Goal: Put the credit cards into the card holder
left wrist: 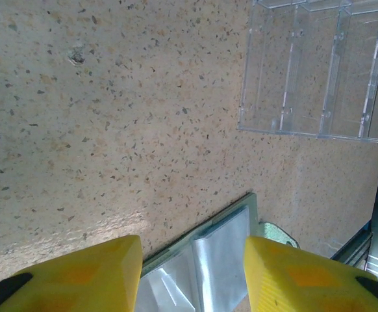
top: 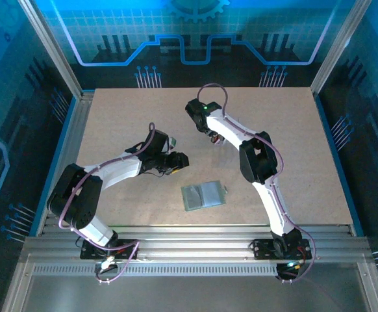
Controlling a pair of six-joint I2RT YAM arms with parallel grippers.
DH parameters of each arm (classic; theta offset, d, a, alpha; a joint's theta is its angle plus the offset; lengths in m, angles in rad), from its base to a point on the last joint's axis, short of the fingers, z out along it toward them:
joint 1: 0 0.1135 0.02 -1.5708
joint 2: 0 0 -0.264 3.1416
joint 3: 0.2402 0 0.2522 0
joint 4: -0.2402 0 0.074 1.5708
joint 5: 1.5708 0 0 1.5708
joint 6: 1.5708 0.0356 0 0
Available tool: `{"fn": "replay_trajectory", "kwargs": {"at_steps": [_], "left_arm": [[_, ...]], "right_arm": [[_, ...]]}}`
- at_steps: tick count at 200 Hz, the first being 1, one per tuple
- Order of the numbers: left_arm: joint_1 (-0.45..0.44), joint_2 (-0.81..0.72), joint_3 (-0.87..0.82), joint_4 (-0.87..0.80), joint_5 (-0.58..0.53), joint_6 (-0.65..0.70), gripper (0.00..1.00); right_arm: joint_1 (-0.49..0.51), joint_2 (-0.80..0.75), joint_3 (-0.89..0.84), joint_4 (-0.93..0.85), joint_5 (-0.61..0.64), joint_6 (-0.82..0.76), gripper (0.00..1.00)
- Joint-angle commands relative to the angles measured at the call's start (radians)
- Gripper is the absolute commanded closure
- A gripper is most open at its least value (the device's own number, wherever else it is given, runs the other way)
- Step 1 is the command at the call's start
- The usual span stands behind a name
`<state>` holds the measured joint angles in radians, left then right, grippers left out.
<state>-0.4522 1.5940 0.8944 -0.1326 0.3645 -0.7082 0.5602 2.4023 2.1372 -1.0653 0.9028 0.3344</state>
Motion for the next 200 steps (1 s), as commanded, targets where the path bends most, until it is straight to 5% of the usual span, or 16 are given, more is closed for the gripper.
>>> {"fn": "replay_trajectory", "kwargs": {"at_steps": [1, 86, 200], "left_arm": [[0.012, -0.023, -0.013, 0.002, 0.016, -0.006, 0.54], [0.014, -0.024, -0.018, 0.005, 0.018, -0.007, 0.54], [0.014, -0.031, -0.026, 0.006, 0.021, -0.010, 0.54]], "right_arm": [[-0.013, -0.026, -0.016, -0.022, 0.024, 0.000, 0.72], [-0.017, -0.056, -0.017, -0.036, 0.013, -0.007, 0.87], [-0.026, -0.071, -0.017, -0.054, -0.023, -0.006, 0.92]]}}
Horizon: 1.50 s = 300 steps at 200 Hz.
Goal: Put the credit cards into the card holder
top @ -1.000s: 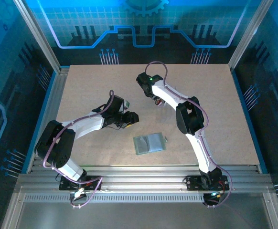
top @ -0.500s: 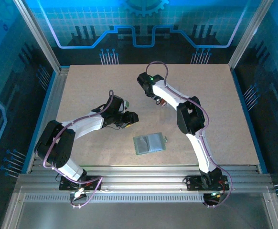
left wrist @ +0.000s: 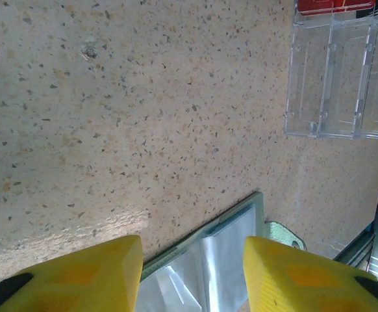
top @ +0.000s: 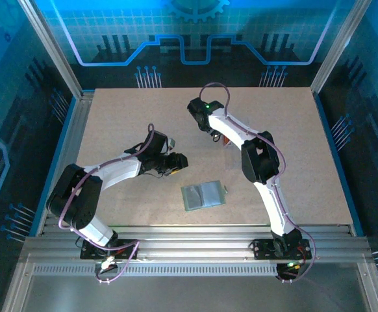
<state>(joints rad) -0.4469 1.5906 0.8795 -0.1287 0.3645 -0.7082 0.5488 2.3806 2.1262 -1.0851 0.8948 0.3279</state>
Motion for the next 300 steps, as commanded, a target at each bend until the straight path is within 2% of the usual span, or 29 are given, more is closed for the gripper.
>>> {"fn": "replay_trajectory", "kwargs": {"at_steps": [1, 25, 58, 129, 180, 216, 263, 300], "left_arm": [[0.008, -0.027, -0.011, 0.002, 0.021, -0.010, 0.54], [0.008, -0.027, -0.012, 0.002, 0.021, -0.010, 0.54], [0.008, -0.027, -0.010, 0.003, 0.024, -0.010, 0.54], [0.008, -0.037, -0.015, -0.008, 0.027, -0.010, 0.54], [0.008, -0.040, -0.017, -0.013, 0.025, -0.012, 0.54], [0.008, -0.036, -0.019, -0.011, 0.025, -0.013, 0.55], [0.008, -0.026, -0.004, -0.017, 0.025, -0.014, 0.56], [0.008, -0.029, -0.006, -0.020, 0.025, -0.013, 0.56]], "right_arm": [[-0.015, -0.049, -0.006, -0.034, -0.015, 0.000, 0.92], [-0.021, -0.081, -0.008, -0.036, -0.041, -0.003, 0.93], [-0.042, -0.110, -0.012, -0.034, -0.117, -0.009, 0.99], [-0.165, -0.169, -0.076, -0.004, -0.409, 0.025, 1.00], [-0.228, -0.216, -0.171, 0.059, -0.548, 0.053, 1.00], [-0.223, -0.262, -0.204, 0.075, -0.504, 0.051, 1.00], [-0.248, -0.319, -0.247, 0.120, -0.550, 0.079, 1.00], [-0.254, -0.372, -0.370, 0.234, -0.558, 0.116, 1.00]]}}
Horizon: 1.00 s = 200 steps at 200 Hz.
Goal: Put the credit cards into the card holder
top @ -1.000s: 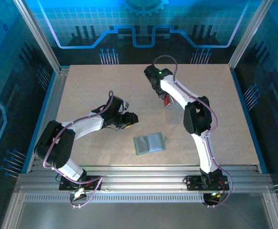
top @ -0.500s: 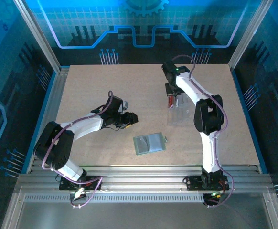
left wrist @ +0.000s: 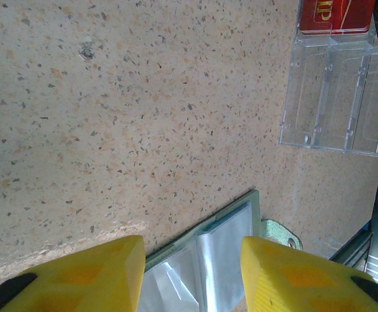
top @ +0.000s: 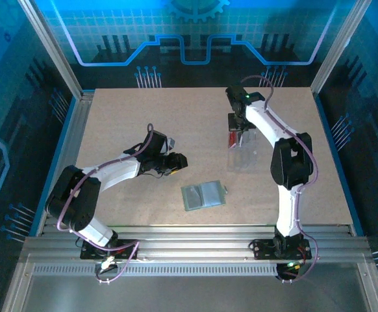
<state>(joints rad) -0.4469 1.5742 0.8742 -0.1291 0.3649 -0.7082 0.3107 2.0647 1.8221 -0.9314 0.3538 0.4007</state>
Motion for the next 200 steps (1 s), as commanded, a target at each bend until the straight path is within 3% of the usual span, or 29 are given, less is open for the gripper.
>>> {"fn": "replay_trajectory", "kwargs": {"at_steps": [1, 82, 200], "left_arm": [[0.008, -0.013, 0.000, -0.020, 0.025, -0.013, 0.56], [0.004, -0.004, -0.004, -0.012, 0.026, -0.017, 0.57], [-0.038, 0.041, 0.071, -0.043, 0.013, -0.013, 0.60]], "right_arm": [[-0.016, -0.057, -0.068, 0.082, -0.017, 0.044, 1.00], [-0.013, -0.148, -0.240, 0.242, 0.044, 0.101, 1.00], [-0.009, -0.233, -0.363, 0.407, 0.001, 0.110, 1.00]]}}
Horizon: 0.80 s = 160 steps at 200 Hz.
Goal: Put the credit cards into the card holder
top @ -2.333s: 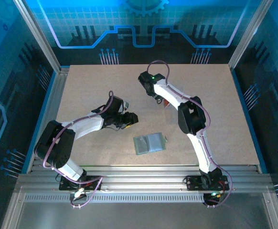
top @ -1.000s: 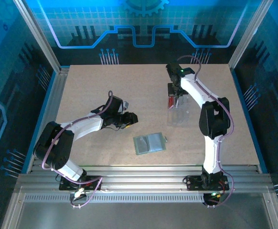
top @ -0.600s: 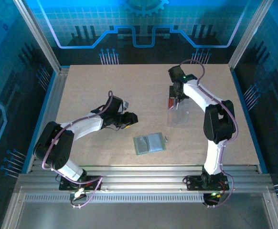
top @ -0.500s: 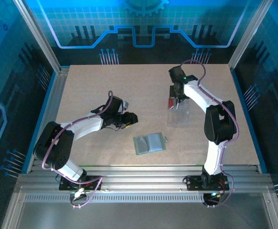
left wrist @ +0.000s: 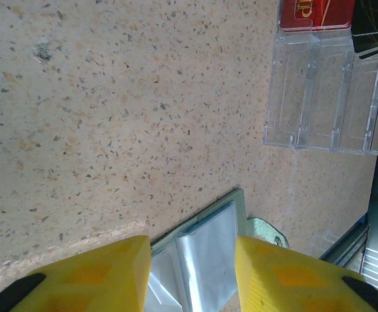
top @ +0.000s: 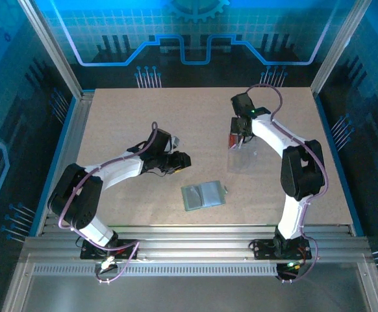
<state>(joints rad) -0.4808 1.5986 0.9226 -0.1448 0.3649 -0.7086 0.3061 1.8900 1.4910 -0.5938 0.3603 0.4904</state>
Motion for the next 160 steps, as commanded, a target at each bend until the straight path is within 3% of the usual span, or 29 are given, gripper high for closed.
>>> {"fn": "replay_trajectory", "kwargs": {"at_steps": [1, 57, 104, 160], "left_arm": [[-0.004, 0.017, 0.022, -0.027, 0.012, -0.013, 0.60], [-0.025, 0.045, 0.077, -0.038, 0.012, -0.004, 0.61], [-0.067, 0.169, 0.251, -0.024, 0.084, -0.022, 0.83], [-0.097, 0.336, 0.445, 0.003, 0.144, -0.069, 0.89]], "right_arm": [[-0.005, -0.060, -0.034, 0.071, -0.005, 0.020, 1.00], [-0.008, -0.053, -0.050, 0.083, -0.007, 0.029, 1.00], [-0.034, -0.070, -0.049, 0.001, -0.008, 0.068, 1.00], [-0.053, -0.054, -0.131, 0.093, -0.095, 0.080, 1.00]]}}
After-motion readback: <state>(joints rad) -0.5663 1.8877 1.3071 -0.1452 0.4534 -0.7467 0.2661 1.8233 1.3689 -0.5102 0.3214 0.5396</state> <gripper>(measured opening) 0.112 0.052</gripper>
